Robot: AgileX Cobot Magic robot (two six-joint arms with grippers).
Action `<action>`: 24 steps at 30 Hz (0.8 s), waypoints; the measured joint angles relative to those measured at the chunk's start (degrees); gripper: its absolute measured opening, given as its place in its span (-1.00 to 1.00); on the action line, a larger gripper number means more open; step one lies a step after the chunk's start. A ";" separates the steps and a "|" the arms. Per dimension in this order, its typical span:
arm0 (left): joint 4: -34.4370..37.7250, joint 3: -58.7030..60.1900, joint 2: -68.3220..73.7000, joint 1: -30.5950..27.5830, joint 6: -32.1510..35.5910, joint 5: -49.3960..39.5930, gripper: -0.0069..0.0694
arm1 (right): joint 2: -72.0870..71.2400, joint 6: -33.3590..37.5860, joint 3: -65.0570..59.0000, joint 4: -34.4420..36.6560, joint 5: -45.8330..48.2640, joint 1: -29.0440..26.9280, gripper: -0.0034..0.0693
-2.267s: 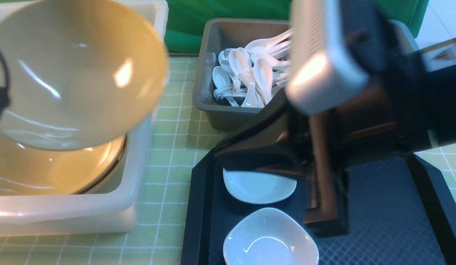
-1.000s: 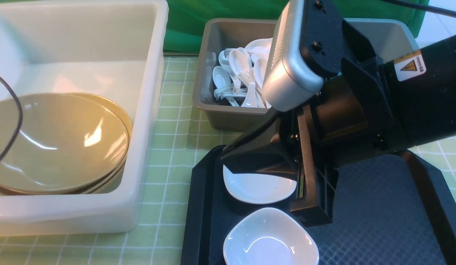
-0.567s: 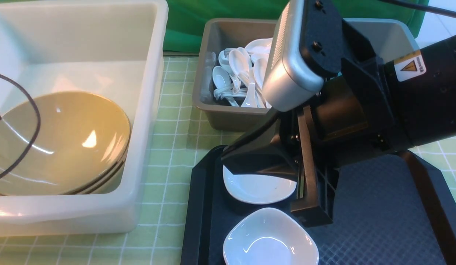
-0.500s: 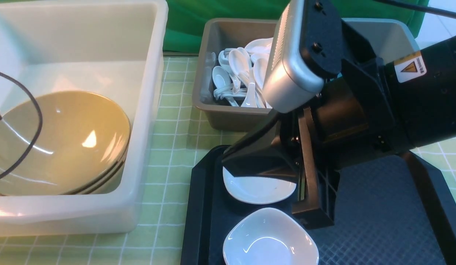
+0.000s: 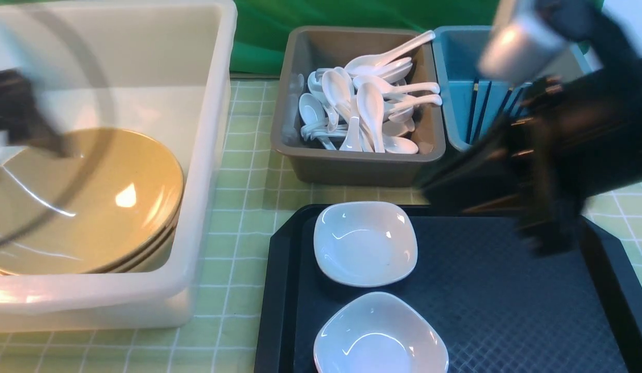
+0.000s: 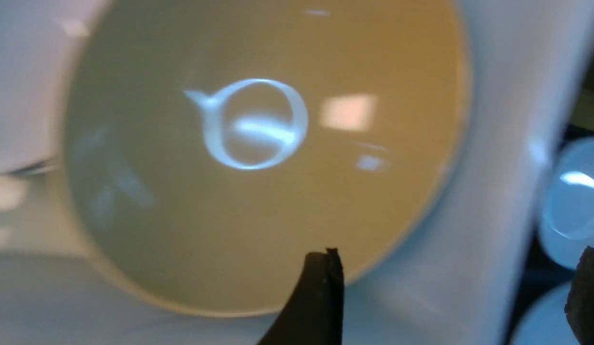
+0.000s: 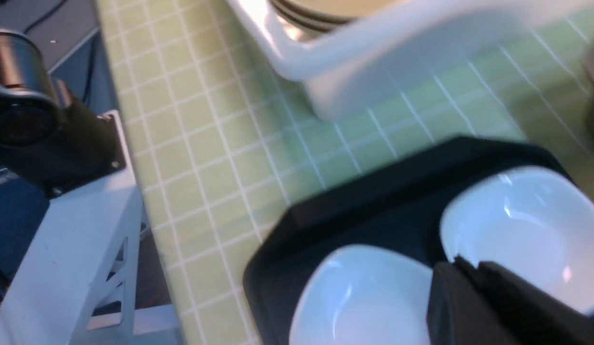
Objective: On green table put chopsticks spoon bowls plates into blue grey white boxes.
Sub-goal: 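Place the tan bowl onto the bowl stack in the left bin with the left gripper, then grasp the small white bowl on the black tray by its rim with the left gripper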
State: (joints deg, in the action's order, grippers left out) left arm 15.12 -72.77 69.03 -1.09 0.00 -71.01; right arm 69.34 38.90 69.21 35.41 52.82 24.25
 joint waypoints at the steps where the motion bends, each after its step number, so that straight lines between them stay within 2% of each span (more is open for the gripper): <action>1: 3.00 0.00 -0.35 3.20 1.29 -0.14 0.77 | -0.68 -0.23 -0.74 0.00 0.35 -1.41 -0.75; 5: 9.95 0.00 0.61 16.44 3.60 2.72 0.66 | -4.23 -1.32 -5.52 0.05 0.12 -3.84 -0.75; 6: 10.08 0.00 0.74 17.03 3.60 2.72 0.65 | -4.23 -1.32 -5.77 0.05 0.12 -3.91 -0.75; 9: 10.59 0.00 5.65 25.77 3.10 7.81 0.54 | -7.14 -0.68 -9.34 2.59 0.63 -4.04 -0.74; 11: 10.59 0.00 9.41 28.47 2.95 9.95 0.49 | -8.50 0.38 -10.40 4.31 2.04 -4.10 -0.74; 15: 11.50 0.00 18.50 30.22 2.83 14.69 0.40 | -9.63 0.95 -10.94 5.76 6.50 -4.10 -0.72; 24: 14.10 0.00 30.94 28.47 2.31 20.11 0.26 | -9.87 1.45 -10.94 5.76 10.34 -4.10 -0.70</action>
State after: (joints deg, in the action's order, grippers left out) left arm 29.22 -72.77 99.97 27.38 2.31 -50.90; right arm 59.47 40.35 58.27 41.17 63.16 20.15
